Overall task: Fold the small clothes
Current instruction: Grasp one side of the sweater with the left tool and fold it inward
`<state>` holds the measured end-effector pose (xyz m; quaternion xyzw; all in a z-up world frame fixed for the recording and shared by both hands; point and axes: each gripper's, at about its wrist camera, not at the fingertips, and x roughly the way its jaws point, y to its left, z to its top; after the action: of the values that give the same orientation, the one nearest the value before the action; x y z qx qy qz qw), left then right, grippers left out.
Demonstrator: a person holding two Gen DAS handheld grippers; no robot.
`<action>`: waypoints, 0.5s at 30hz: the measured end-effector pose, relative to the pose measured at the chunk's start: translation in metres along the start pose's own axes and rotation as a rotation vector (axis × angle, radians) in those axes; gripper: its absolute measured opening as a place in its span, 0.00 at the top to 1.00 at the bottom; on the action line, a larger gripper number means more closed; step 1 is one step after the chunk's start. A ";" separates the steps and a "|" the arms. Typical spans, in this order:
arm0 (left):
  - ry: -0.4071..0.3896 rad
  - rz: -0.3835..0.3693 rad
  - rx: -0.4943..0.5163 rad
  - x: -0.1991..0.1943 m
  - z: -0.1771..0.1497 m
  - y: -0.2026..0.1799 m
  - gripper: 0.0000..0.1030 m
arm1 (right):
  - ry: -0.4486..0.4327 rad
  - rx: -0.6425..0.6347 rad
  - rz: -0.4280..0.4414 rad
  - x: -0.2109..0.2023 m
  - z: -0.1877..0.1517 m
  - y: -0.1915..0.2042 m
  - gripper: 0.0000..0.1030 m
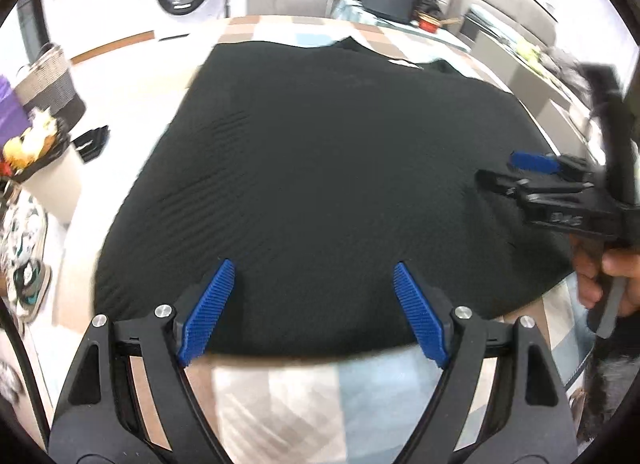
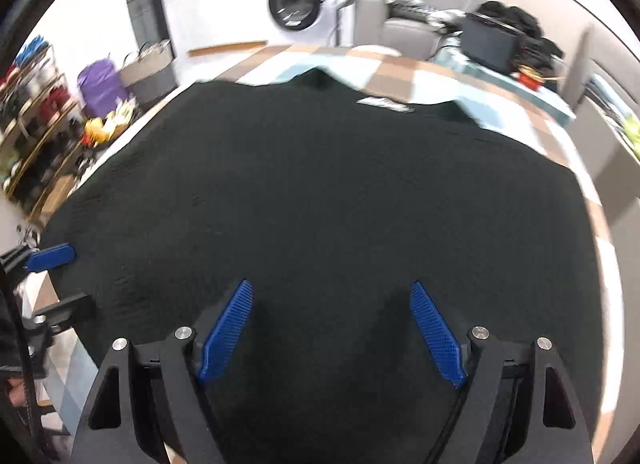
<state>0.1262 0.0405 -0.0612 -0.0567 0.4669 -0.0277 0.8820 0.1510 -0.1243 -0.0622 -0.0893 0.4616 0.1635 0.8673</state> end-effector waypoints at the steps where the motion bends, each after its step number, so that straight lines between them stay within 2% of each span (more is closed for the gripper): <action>1: -0.006 0.004 -0.017 -0.005 -0.003 0.006 0.22 | 0.018 -0.003 -0.023 0.005 -0.001 0.001 0.20; 2: -0.014 0.010 -0.036 -0.013 -0.008 0.013 0.22 | -0.002 -0.005 -0.030 0.005 -0.004 0.001 0.20; 8: -0.047 0.084 -0.230 -0.045 -0.036 0.065 0.22 | 0.024 0.000 -0.041 -0.008 -0.026 -0.013 0.20; 11: -0.056 0.078 -0.325 -0.049 -0.051 0.088 0.22 | 0.020 0.024 -0.049 -0.017 -0.042 -0.019 0.18; 14: -0.059 0.036 -0.392 -0.042 -0.057 0.100 0.22 | 0.009 0.030 -0.056 -0.025 -0.054 -0.019 0.18; 15: -0.087 0.040 -0.396 -0.042 -0.055 0.099 0.22 | 0.011 0.031 -0.060 -0.026 -0.054 -0.018 0.18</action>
<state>0.0565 0.1391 -0.0702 -0.2208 0.4260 0.0846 0.8733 0.1022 -0.1624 -0.0712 -0.0905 0.4661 0.1294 0.8705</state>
